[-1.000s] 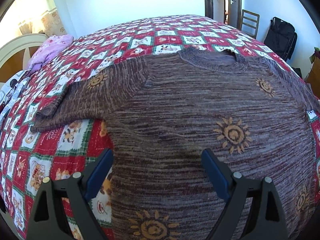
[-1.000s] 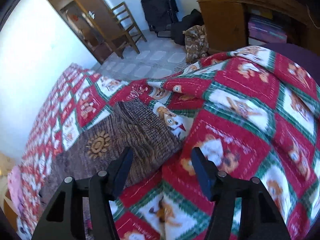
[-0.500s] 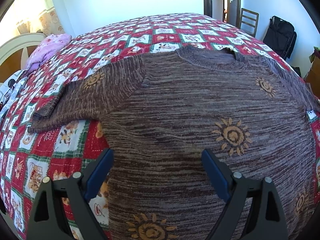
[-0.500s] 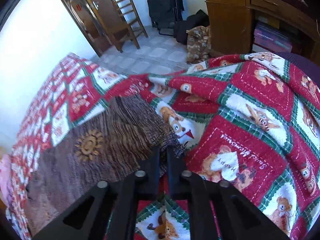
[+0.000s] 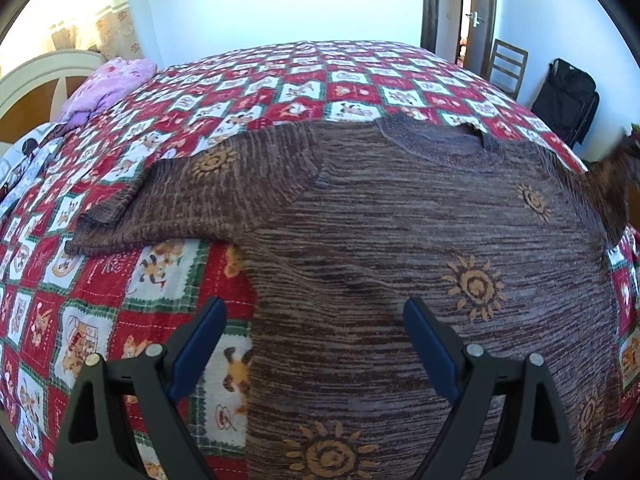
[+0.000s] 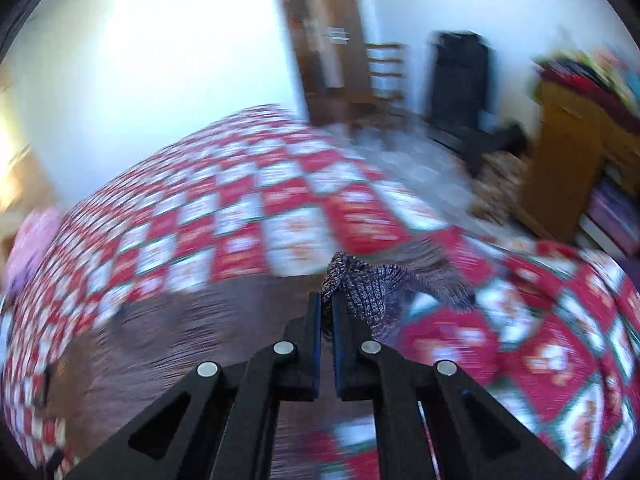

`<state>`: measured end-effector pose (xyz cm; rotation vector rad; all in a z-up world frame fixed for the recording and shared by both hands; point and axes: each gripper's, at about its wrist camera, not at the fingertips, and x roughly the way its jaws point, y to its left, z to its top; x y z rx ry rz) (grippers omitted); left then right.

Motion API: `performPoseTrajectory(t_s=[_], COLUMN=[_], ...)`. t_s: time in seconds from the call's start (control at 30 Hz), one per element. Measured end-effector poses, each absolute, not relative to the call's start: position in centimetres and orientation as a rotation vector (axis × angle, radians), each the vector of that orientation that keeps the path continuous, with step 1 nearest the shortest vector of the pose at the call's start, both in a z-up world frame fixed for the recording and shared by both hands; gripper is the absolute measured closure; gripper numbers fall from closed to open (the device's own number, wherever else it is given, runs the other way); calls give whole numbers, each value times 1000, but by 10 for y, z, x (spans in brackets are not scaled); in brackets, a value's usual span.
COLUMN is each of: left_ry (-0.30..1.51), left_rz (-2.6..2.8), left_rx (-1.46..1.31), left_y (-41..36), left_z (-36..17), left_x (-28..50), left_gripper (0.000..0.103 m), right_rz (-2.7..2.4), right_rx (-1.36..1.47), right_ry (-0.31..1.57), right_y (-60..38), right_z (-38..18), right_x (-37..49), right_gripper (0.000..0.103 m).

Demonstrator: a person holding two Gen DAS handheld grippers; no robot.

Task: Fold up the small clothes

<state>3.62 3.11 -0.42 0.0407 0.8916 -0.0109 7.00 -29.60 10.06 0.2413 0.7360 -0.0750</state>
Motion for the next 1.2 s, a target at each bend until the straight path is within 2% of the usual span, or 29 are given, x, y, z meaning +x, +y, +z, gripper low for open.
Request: performPoseTrajectory(t_s=[0.13,0.23,0.47,0.53,0.57,0.6,0.67,0.83,0.87,0.9,0.93,0.97,1.2], left_ry=[888,878,889,902,905,906,908,903,906,907,907,908,882], left_rz=[0,15,53,53,50,45,33,14,11,8,4,-2,-51], left_rx=[22,14,-2,-15,-19,-17,3,29,31,32,35,40,101], left_y=[42,52,70,70,69,67,61,53,51,50,49,47,25], left_z=[-3,-1,-8,-11,-13,-14,-16,-17,-18,-18,-19,-19,-14], left_x=[36,34,39,42,42,42,42,40,41,41,41,41,47], left_gripper=[11,11,11,11,11,11,11,11,11,11,11,11,11], right_rz=[109,199,290,333,365,424,497,485,442,389,341,293,112], right_rx=[118,37,-11,39,70,134,243,339,336,324,308,294,293], right_ry=[740,771,889,885,879,886,857,727,711,709,726,748,790], right_y=[-190,-123,-80,-85,-88,-94,-109,-144,-152,-163,-171,-179,-241], right_z=[93,63,-15,-19,-17,-12,0,31,34,36,35,32,19], right_x=[77,77,64,64,60,57,50,33,32,35,38,42,81], right_gripper=[99,99,97,88,74,54,41,41,46,71,85,94,94])
